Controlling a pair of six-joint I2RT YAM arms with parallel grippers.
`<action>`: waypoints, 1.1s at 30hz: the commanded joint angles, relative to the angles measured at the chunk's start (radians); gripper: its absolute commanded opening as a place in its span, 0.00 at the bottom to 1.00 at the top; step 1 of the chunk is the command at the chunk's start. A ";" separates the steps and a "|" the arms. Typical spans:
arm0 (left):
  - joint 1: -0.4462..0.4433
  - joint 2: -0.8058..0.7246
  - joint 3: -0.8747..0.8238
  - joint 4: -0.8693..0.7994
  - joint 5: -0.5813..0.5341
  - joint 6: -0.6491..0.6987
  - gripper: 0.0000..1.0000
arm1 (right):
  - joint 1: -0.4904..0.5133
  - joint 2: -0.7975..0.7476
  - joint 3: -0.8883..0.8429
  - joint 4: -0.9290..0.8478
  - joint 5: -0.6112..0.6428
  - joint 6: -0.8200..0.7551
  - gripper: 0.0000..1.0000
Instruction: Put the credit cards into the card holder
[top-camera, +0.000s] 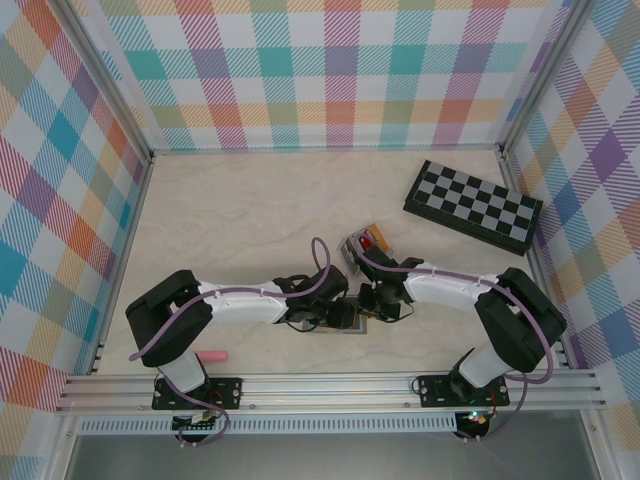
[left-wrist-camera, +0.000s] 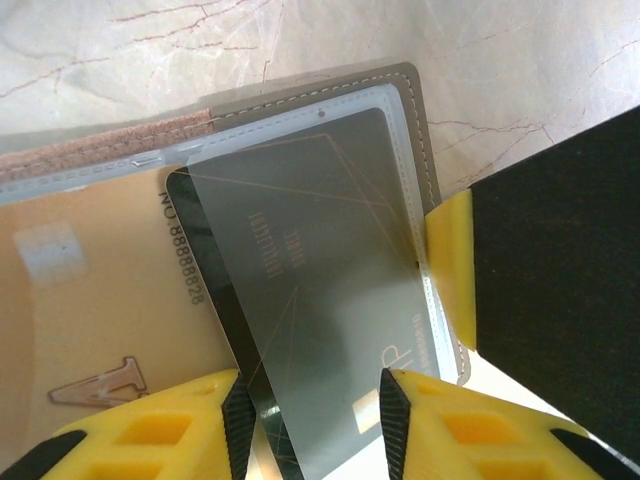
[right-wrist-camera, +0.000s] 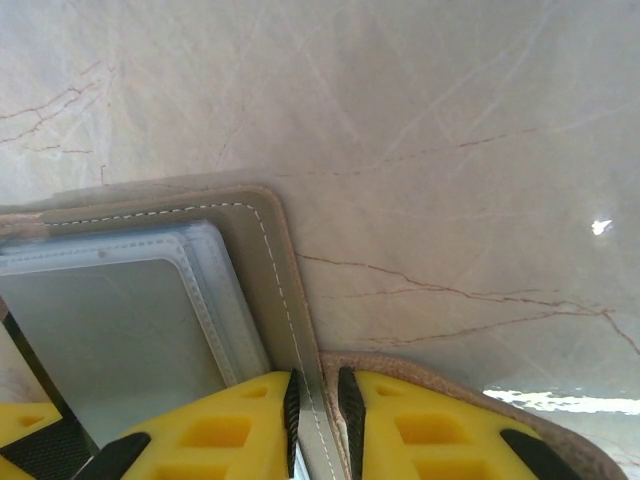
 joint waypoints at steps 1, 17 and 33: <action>-0.021 -0.015 0.000 0.009 -0.025 -0.006 0.44 | 0.001 0.033 -0.030 0.030 0.021 0.022 0.22; 0.026 -0.186 -0.119 -0.039 -0.149 -0.115 0.57 | 0.000 0.000 0.047 -0.055 0.070 -0.057 0.24; 0.212 -0.346 -0.113 -0.073 -0.106 -0.180 0.70 | -0.180 -0.100 0.350 -0.270 0.237 -0.392 0.40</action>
